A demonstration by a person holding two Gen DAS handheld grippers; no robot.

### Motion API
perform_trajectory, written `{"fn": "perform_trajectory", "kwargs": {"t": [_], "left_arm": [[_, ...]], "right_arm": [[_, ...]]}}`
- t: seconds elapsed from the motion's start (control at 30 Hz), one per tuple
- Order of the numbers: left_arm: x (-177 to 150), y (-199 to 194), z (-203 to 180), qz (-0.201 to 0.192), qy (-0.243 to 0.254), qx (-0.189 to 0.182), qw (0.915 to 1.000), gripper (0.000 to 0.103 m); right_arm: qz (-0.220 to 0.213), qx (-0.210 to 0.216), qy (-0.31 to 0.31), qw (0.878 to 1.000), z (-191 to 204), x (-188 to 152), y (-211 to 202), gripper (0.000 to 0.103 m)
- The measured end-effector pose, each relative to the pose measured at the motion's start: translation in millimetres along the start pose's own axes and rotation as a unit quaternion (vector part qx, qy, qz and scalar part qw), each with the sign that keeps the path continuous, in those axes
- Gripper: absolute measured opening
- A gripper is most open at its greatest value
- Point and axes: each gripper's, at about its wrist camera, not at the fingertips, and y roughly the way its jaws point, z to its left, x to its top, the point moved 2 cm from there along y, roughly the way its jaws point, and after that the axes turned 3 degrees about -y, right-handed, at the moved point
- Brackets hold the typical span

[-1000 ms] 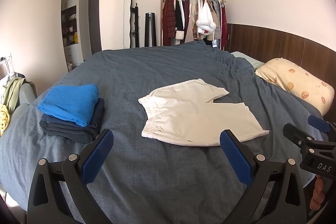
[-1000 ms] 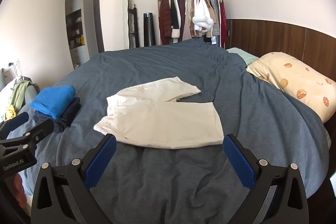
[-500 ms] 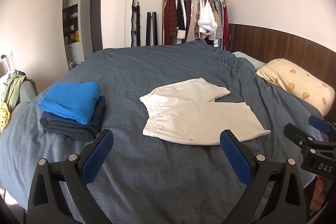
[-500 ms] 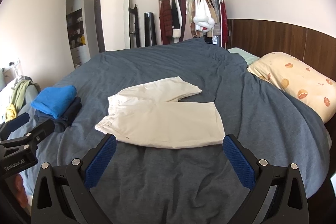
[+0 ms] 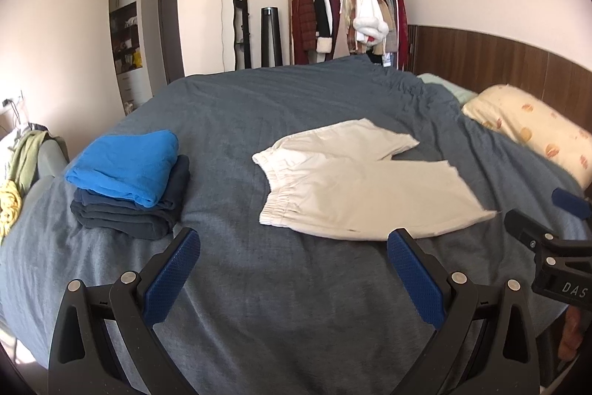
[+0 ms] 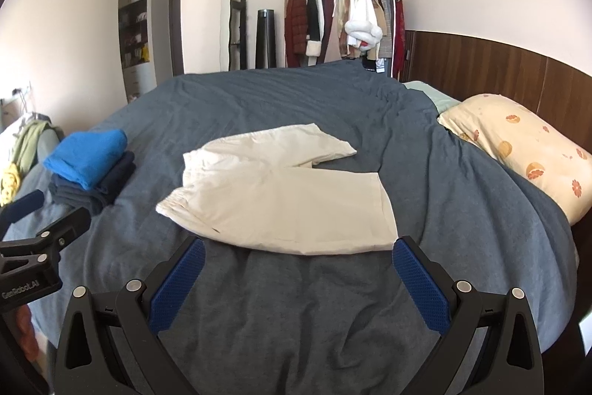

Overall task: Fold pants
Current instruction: 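Move both grippers to the waistband of the cream pants and close on it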

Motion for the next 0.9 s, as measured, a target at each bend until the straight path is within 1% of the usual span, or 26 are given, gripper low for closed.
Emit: {"fn": "perform_trajectory", "kwargs": {"t": [0.2, 0.27, 0.43, 0.63, 0.9], "left_arm": [[-7.0, 30.7, -2.3, 0.019, 0.02, -0.004, 0.9996, 0.102], [-8.9, 40.6, -3.2, 0.024, 0.026, -0.01, 0.9993, 0.1], [-11.5, 63.3, -9.6, 0.029, 0.064, -0.011, 0.9974, 0.097], [-18.9, 94.2, -15.6, 0.042, 0.123, -0.01, 0.9914, 0.094], [-29.9, 130.8, -12.5, 0.069, 0.159, -0.012, 0.9848, 0.092]], "right_arm": [[0.02, -0.014, -0.033, 0.999, 6.2, -5.2, 30.1, 0.102], [0.025, -0.014, -0.046, 0.999, 9.7, -6.4, 40.5, 0.102], [0.032, -0.022, -0.081, 0.996, 19.9, -8.4, 62.9, 0.102], [0.039, -0.035, -0.133, 0.99, 33.6, -13.8, 89.7, 0.102], [0.062, -0.031, -0.166, 0.984, 40.9, -22.1, 126.4, 0.101]]}}
